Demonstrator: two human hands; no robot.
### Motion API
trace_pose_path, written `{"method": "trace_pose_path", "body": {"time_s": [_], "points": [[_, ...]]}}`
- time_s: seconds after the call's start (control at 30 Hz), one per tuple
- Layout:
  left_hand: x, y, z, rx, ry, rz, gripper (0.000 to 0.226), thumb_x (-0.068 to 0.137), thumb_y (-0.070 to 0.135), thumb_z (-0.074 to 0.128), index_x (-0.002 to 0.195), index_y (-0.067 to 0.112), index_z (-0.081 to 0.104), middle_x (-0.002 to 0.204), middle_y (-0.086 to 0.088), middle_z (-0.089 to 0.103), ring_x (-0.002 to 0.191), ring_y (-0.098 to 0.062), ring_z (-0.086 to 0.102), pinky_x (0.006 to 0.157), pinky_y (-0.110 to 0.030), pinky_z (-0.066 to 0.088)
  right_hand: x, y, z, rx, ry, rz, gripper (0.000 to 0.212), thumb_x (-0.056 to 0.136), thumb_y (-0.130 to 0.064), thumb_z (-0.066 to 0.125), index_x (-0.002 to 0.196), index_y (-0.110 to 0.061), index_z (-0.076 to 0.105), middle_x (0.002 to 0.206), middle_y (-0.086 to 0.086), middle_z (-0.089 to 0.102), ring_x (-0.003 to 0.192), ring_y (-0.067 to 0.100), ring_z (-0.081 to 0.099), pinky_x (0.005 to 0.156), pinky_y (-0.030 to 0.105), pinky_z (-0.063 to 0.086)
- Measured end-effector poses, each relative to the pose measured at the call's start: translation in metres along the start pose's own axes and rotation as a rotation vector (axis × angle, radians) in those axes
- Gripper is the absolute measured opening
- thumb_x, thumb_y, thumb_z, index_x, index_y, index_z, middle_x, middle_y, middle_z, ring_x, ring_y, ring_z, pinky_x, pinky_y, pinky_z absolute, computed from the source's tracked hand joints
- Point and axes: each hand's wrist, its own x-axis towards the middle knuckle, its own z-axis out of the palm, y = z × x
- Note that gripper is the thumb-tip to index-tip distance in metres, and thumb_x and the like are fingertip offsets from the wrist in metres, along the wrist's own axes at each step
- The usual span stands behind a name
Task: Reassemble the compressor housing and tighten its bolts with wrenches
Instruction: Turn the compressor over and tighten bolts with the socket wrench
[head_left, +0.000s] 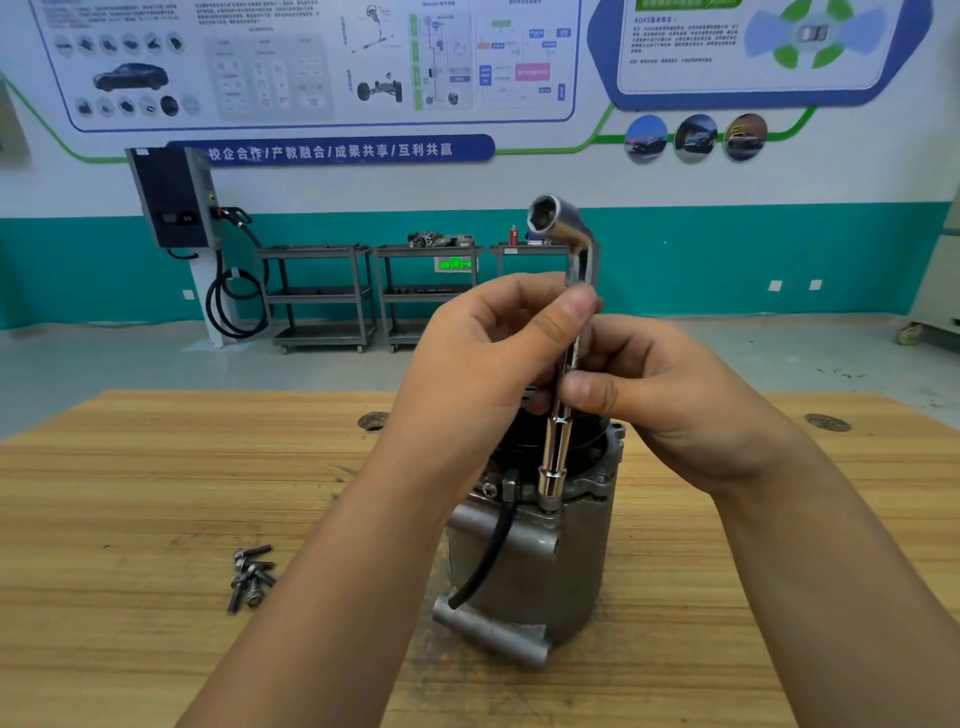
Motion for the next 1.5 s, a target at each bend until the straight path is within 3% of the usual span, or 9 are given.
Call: {"method": "trace_pose_path", "body": {"time_s": [0.27, 0.43, 0.67, 0.77, 0.83, 1.0, 1.17, 1.33, 1.5], "points": [[0.003, -0.005, -0.001, 0.025, 0.036, 0.036, 0.014, 0.072, 0.024, 0.067, 0.058, 0.023, 0.066, 0.078, 0.001, 0.067, 0.081, -0.004, 0.063, 0.068, -0.026, 0.051, 0.0, -0.001, 0.003, -0.098, 0.046, 0.001, 0.019, 0.073, -0.016, 0.066, 0.088, -0.004, 0.063, 0.076, -0.004, 0.069, 0.077, 0.008, 0.067, 0.07, 0.018, 0.051], [0.002, -0.006, -0.001, 0.029, 0.03, 0.058, 0.012, 0.077, 0.024, 0.062, 0.068, 0.02, 0.068, 0.073, 0.002, 0.064, 0.074, -0.012, 0.062, 0.07, -0.028, 0.053, 0.0, -0.003, 0.005, -0.12, 0.066, 0.002, 0.008, 0.072, -0.016, 0.067, 0.079, -0.014, 0.066, 0.073, -0.006, 0.066, 0.076, 0.009, 0.065, 0.071, 0.02, 0.052], [-0.004, 0.009, 0.015, 0.137, 0.198, 0.217, 0.029, 0.087, 0.038, 0.048, 0.092, 0.014, 0.063, 0.08, -0.002, 0.069, 0.082, -0.011, 0.068, 0.076, -0.026, 0.055, 0.001, -0.005, 0.007, -0.163, 0.067, 0.03, 0.005, 0.068, -0.021, 0.07, 0.068, -0.025, 0.066, 0.071, -0.004, 0.064, 0.072, 0.014, 0.062, 0.068, 0.027, 0.053], [-0.006, 0.016, 0.012, 0.164, 0.256, 0.251, 0.04, 0.089, 0.04, 0.047, 0.086, 0.005, 0.066, 0.085, -0.018, 0.067, 0.079, -0.028, 0.064, 0.076, -0.045, 0.052, 0.001, -0.006, 0.008, -0.194, 0.082, 0.039, 0.008, 0.067, -0.021, 0.071, 0.07, -0.019, 0.064, 0.075, 0.003, 0.065, 0.075, 0.021, 0.062, 0.073, 0.04, 0.053], [-0.006, 0.018, 0.009, 0.139, 0.279, 0.232, 0.047, 0.088, 0.042, 0.05, 0.083, -0.002, 0.064, 0.085, -0.028, 0.06, 0.071, -0.029, 0.057, 0.077, -0.053, 0.049, 0.0, -0.007, 0.008, -0.209, 0.085, 0.051, 0.008, 0.067, -0.022, 0.071, 0.069, -0.02, 0.064, 0.079, 0.009, 0.064, 0.077, 0.025, 0.061, 0.078, 0.048, 0.051], [-0.003, 0.017, 0.003, 0.044, 0.244, 0.172, 0.036, 0.085, 0.044, 0.053, 0.072, 0.018, 0.074, 0.084, -0.014, 0.071, 0.077, -0.017, 0.066, 0.073, -0.036, 0.054, 0.0, -0.008, 0.009, -0.208, 0.099, 0.068, 0.01, 0.066, -0.021, 0.072, 0.068, -0.017, 0.063, 0.077, 0.009, 0.064, 0.076, 0.024, 0.06, 0.077, 0.049, 0.051], [-0.001, 0.015, 0.004, -0.029, 0.227, 0.13, 0.041, 0.076, 0.051, 0.049, 0.074, 0.017, 0.072, 0.078, -0.006, 0.072, 0.075, -0.014, 0.068, 0.071, -0.032, 0.053, 0.001, -0.006, 0.007, -0.212, 0.086, 0.07, 0.01, 0.066, -0.023, 0.073, 0.075, -0.02, 0.068, 0.077, -0.001, 0.068, 0.076, 0.016, 0.064, 0.073, 0.032, 0.054], [0.001, 0.01, 0.008, -0.098, 0.193, 0.08, 0.054, 0.094, 0.047, 0.035, 0.064, 0.021, 0.071, 0.067, 0.002, 0.069, 0.062, -0.009, 0.066, 0.054, -0.022, 0.051, 0.001, -0.006, 0.007, -0.227, 0.019, 0.071, 0.017, 0.069, -0.022, 0.073, 0.086, -0.022, 0.074, 0.089, 0.001, 0.072, 0.089, 0.019, 0.068, 0.079, 0.033, 0.055], [0.001, 0.008, 0.008, -0.204, 0.172, -0.008, 0.058, 0.091, 0.054, 0.033, 0.067, 0.018, 0.072, 0.063, -0.001, 0.069, 0.058, -0.011, 0.067, 0.049, -0.019, 0.05, 0.0, -0.007, 0.006, -0.208, 0.008, 0.067, 0.017, 0.069, -0.019, 0.072, 0.087, -0.017, 0.074, 0.087, 0.0, 0.072, 0.087, 0.016, 0.068, 0.077, 0.028, 0.054]]}}
